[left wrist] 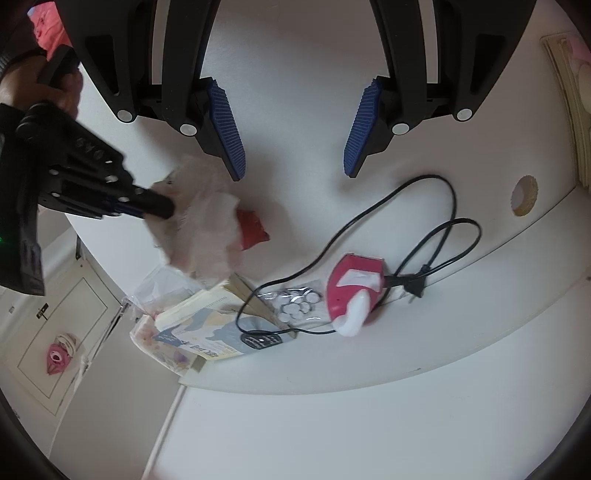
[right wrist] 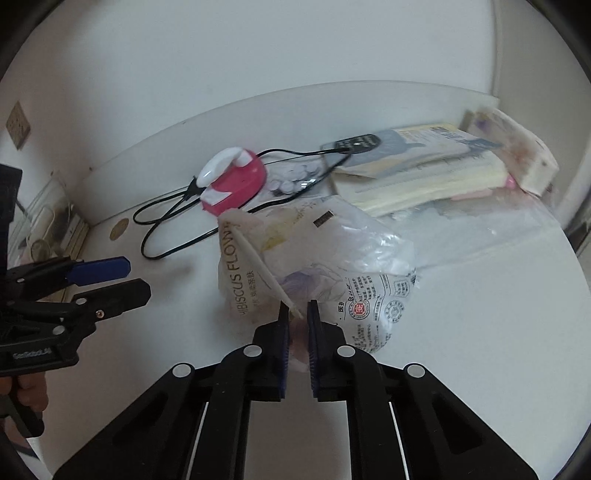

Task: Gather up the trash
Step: 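Grasp the clear HIBISCUS FLOWER bag with the right tool while the left tool grasps the red toy, then carry the plastic bag with the right tool and the red toy with the left tool to the bin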

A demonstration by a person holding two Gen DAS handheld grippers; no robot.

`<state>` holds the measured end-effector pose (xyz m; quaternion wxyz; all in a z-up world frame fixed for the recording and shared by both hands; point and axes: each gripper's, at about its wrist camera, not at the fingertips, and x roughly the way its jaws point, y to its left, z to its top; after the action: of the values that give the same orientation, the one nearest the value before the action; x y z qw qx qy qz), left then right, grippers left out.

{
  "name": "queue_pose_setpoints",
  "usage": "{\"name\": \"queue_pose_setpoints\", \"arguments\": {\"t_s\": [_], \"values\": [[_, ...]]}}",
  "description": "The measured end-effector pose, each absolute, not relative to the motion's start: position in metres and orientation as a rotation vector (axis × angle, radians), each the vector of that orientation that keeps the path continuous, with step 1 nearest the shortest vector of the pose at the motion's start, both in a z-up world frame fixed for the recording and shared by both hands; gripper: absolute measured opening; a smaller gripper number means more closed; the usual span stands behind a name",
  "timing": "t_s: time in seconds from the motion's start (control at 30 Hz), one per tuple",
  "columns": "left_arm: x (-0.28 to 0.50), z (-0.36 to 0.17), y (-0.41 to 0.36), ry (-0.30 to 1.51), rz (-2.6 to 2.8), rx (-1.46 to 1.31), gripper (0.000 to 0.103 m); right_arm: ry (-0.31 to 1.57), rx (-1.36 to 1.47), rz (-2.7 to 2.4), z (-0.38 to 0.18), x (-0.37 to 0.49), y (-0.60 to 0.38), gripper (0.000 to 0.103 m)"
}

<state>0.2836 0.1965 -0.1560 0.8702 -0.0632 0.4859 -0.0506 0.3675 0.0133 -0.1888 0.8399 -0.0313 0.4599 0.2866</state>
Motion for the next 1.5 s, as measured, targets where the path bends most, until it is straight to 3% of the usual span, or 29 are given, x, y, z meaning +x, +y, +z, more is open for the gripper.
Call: {"name": "queue_pose_setpoints", "arguments": {"t_s": [0.4, 1.0, 1.3, 1.5], "values": [[0.323, -0.168, 0.143, 1.002, -0.218, -0.011, 0.057, 0.971, 0.077, 0.482, -0.179, 0.352, -0.069, 0.008], [0.373, -0.197, 0.101, 0.966, -0.372, 0.325, 0.061, 0.991, 0.148, 0.409, -0.194, 0.334, -0.106, 0.008], [0.377, -0.201, 0.101, 0.920, -0.336, 0.294, 0.061, 0.991, 0.193, 0.390, -0.196, 0.329, -0.113, 0.008], [0.377, -0.205, 0.110, 0.904, -0.322, 0.227, 0.045, 0.981, 0.202, 0.371, -0.195, 0.326, -0.117, 0.008]]}}
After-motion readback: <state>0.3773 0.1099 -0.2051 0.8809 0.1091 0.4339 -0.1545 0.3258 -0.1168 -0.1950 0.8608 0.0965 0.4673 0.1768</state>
